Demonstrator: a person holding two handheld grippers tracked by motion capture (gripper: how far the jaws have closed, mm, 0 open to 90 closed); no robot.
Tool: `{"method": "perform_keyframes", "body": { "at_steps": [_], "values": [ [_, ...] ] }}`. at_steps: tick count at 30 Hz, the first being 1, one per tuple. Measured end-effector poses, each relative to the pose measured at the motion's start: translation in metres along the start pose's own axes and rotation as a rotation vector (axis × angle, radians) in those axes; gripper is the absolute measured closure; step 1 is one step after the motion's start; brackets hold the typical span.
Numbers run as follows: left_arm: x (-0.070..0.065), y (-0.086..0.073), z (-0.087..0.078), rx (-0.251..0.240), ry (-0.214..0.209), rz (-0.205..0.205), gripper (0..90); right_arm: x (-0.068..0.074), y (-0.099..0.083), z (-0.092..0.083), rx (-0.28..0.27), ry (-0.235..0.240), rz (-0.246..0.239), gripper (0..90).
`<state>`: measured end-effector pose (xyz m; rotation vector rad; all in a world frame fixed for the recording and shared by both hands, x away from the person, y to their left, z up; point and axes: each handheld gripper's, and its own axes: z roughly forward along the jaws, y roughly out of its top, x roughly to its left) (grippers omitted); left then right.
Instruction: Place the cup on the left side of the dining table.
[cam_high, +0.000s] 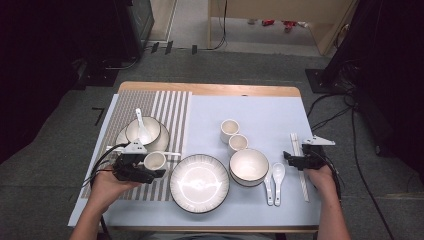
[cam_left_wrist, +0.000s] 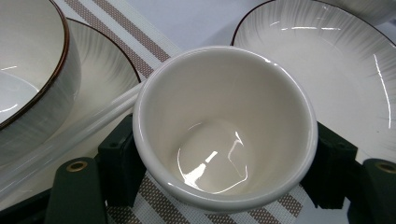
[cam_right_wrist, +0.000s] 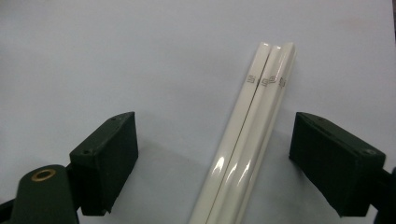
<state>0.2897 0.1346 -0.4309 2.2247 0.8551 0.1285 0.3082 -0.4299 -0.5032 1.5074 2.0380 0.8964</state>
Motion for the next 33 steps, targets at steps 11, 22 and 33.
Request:
{"method": "perform_keyframes", "body": {
  "at_steps": [11, 22, 33],
  "values": [
    [0.003, -0.003, 0.006, 0.023, -0.004, 0.007, 27.8, 0.0, 0.0, 0.0, 0.0, 0.0, -0.001, 15.2],
    [0.007, -0.006, 0.01, 0.044, -0.002, -0.006, 27.7, 0.0, 0.0, 0.0, 0.0, -0.001, -0.001, 15.2],
    [0.008, -0.008, 0.015, 0.06, -0.002, -0.014, 27.7, 0.0, 0.0, 0.0, 0.0, 0.0, -0.001, 15.2]
  ]
}}
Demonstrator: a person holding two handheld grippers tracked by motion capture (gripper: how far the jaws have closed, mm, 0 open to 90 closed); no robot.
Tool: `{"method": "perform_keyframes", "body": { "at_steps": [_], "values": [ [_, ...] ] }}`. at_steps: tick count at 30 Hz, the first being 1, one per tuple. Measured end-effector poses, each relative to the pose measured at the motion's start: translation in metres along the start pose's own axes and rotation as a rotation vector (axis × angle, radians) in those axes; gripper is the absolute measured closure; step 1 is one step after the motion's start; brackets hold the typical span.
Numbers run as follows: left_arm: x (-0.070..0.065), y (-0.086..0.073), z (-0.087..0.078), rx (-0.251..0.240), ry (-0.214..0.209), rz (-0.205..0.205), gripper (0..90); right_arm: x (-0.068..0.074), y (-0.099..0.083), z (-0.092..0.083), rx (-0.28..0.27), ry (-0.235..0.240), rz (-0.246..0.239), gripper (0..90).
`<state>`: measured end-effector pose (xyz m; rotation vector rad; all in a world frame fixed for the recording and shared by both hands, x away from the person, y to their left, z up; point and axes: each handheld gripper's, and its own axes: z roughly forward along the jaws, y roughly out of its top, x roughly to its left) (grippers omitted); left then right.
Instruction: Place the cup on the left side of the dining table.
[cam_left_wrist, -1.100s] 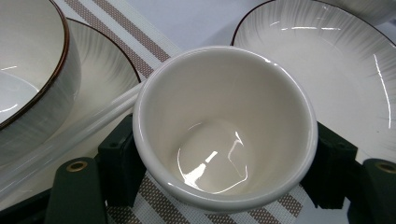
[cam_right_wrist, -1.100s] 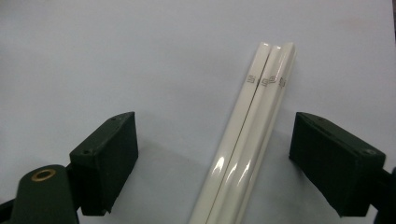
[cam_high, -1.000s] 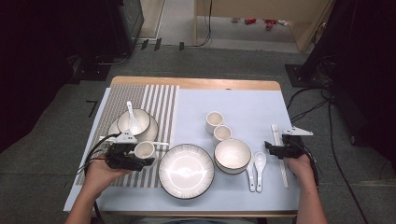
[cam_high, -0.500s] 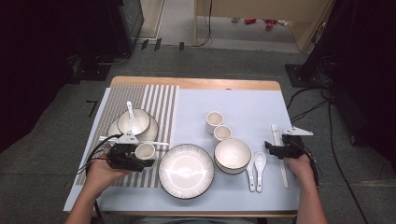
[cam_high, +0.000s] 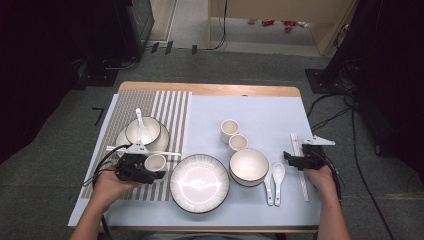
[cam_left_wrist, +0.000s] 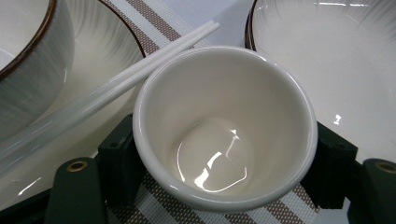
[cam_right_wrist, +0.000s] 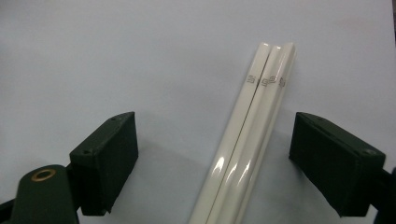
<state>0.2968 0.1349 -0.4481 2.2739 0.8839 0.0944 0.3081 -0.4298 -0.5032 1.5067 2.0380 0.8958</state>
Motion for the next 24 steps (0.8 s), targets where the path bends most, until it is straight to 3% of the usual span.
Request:
{"method": "perform_keyframes", "body": {
  "at_steps": [24],
  "values": [
    [-0.0043, -0.0009, 0.0038, 0.008, 0.027, 0.027, 27.6, 0.0, 0.0, 0.0, 0.0, 0.0, 0.0, 15.2]
  ]
}}
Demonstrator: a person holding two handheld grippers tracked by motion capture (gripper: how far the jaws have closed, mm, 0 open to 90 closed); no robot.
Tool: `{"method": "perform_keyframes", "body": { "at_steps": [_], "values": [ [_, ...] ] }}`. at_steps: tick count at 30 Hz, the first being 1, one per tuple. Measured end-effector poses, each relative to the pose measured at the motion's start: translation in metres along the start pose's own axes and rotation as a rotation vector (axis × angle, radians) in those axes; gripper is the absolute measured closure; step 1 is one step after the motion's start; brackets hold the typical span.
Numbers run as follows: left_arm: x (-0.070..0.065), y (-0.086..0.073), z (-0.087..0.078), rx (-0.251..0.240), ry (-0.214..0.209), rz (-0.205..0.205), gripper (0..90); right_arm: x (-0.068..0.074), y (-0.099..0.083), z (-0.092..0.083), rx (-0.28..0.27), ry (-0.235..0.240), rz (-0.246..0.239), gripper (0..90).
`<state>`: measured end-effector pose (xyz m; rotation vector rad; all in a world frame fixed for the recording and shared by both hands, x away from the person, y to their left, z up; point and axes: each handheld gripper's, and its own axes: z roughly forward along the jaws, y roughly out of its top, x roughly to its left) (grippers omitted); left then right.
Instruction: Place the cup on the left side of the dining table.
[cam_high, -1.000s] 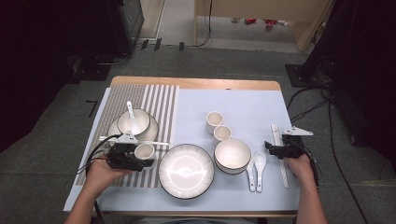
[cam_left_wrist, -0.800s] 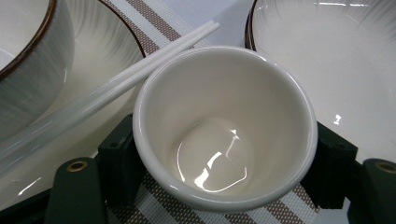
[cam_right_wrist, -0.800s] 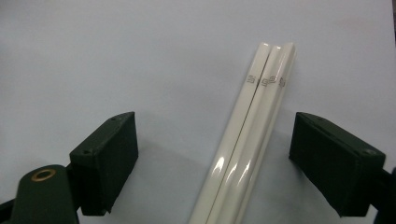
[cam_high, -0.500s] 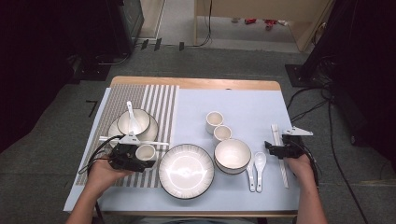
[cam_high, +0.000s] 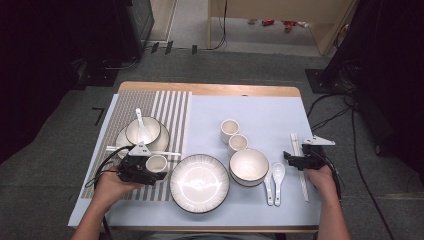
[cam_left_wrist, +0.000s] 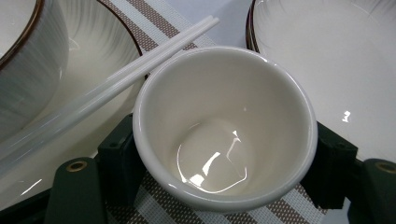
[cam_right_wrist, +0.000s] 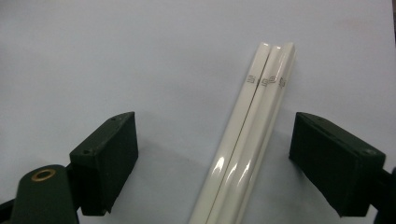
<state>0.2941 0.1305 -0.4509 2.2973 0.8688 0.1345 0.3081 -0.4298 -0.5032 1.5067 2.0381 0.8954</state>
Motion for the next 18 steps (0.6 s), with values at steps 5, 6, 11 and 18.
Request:
{"method": "perform_keyframes", "body": {
  "at_steps": [5, 6, 11, 18],
  "values": [
    [0.0013, -0.0023, -0.0009, -0.008, -0.008, -0.016, 27.6, 0.0, 0.0, 0.0, 0.0, 0.0, 0.0, 15.2],
    [0.0013, -0.0023, -0.0009, -0.008, -0.008, -0.018, 27.5, 0.0, 0.0, 0.0, 0.0, 0.0, 0.0, 15.2],
    [0.0012, -0.0029, -0.0012, -0.01, -0.012, -0.021, 27.2, 0.0, 0.0, 0.0, 0.0, 0.0, 0.0, 15.2],
    [0.0014, -0.003, 0.0004, -0.001, -0.048, -0.034, 23.6, 0.0, 0.0, 0.0, 0.0, 0.0, 0.0, 15.2]
  ]
}}
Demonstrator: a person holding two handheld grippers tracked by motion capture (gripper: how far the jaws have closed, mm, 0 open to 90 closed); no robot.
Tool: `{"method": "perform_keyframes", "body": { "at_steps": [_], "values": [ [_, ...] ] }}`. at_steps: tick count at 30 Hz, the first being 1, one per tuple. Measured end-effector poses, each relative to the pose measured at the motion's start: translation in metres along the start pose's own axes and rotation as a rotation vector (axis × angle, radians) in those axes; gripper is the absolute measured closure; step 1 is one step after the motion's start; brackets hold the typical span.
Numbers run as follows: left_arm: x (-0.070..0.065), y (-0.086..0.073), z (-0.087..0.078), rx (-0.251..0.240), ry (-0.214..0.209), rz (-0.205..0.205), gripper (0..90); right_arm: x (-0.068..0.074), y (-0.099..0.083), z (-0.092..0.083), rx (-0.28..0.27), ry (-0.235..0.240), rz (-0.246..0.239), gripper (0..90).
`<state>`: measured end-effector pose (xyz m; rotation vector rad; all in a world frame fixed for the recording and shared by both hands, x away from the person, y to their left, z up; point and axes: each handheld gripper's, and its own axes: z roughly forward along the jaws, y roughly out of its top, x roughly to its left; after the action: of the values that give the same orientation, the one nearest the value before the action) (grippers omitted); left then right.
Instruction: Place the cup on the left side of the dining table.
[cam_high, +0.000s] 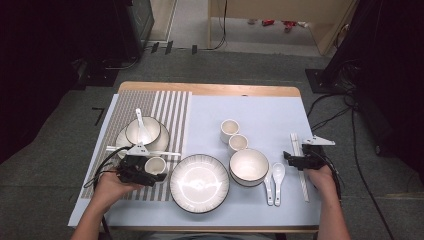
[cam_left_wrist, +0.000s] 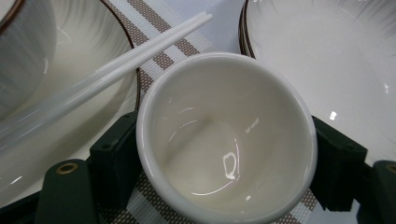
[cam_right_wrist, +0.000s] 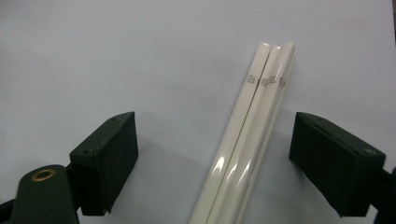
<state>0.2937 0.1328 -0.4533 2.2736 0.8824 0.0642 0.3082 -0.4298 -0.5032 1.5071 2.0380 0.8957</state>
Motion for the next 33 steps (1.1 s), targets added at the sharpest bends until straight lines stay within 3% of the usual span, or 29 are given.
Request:
{"method": "perform_keyframes", "body": {
  "at_steps": [17, 25, 33],
  "values": [
    [-0.0014, 0.0002, -0.0016, -0.021, -0.006, -0.002, 22.0, 0.0, 0.0, 0.0, 0.0, 0.0, 0.0, 15.2],
    [0.0003, 0.0002, -0.0067, -0.066, -0.026, -0.03, 22.5, 0.0, 0.0, 0.0, 0.0, 0.0, 0.0, 15.2],
    [0.0, 0.0003, -0.0081, -0.067, -0.024, -0.031, 22.8, 0.0, 0.0, 0.0, 0.0, 0.0, -0.001, 15.2]
  ]
}}
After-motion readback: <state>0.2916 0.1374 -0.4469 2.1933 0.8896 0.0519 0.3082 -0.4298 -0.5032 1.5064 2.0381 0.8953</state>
